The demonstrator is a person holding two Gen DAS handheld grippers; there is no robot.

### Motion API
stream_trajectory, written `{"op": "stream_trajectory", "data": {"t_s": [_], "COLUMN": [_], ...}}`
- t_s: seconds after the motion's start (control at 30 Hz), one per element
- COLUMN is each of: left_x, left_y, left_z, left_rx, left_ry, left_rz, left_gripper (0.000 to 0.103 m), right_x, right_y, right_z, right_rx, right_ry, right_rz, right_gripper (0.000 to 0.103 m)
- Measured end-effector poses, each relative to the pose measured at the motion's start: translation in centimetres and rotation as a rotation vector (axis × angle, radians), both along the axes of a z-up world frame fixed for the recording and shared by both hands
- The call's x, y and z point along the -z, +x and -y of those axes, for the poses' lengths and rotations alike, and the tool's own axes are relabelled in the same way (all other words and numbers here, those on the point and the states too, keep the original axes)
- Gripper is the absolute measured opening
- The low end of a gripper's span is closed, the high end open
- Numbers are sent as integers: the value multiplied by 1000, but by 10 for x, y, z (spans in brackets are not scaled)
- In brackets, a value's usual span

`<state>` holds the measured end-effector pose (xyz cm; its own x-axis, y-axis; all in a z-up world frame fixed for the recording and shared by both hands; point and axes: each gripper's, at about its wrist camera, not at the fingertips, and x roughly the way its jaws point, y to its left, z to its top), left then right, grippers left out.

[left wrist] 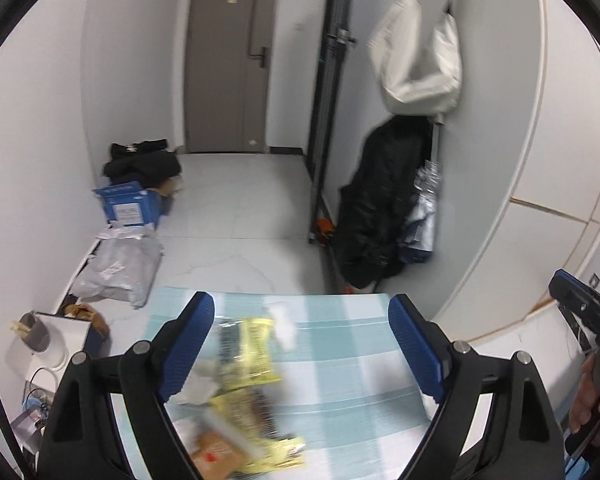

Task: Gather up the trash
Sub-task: 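Move both tools back above the table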

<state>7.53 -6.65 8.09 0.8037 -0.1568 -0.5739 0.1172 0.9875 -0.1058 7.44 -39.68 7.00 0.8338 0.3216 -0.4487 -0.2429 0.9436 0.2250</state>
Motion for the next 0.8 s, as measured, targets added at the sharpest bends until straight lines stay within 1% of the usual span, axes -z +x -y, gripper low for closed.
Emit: {"op": "stream_trajectory", "data": {"t_s": [0.03, 0.07, 0.2, 0.27, 0.4, 0.47, 0.57, 0.63, 0.7, 0.8], "left_x": [2, 6, 17, 24, 36, 43, 54, 64, 70, 81], "left_y": [-4, -2, -7, -7, -21, -25, -30, -30, -32, -32], "left_z": [-13, -18, -52, -64, -90, -100, -115, -123, -129, -137], "left_rx": [-18, -30, -87, -118, -164, -186, -217, -227, -237, -231], "left_ry": [-6, -15, -77, -87, -90, -95, -127, -147, -149, -169], "left_rz": [4, 3, -5, -6, 0, -6, -20, -33, -36, -68], "left_gripper": [89, 93, 97, 97, 98, 98, 98, 98, 98, 98], "right_x": [0, 0, 11, 17, 35, 43, 57, 67, 78, 92], "right_y": [-3, -3, -5, -6, -7, -8, -12, -14, -14, -14], "right_z": [-17, -30, -89, -110, -155, -167, -187, -200, -210, -222], "right_rx": [-24, -44, -132, -164, -228, -245, -269, -280, -288, -309], "right_ry": [-12, -20, -56, -68, -94, -102, -117, -139, -164, -186], "right_rz": [9, 12, 1, -4, -18, -29, -47, -55, -63, -79], "right_gripper": [89, 90, 91, 91, 91, 91, 91, 91, 91, 91]}}
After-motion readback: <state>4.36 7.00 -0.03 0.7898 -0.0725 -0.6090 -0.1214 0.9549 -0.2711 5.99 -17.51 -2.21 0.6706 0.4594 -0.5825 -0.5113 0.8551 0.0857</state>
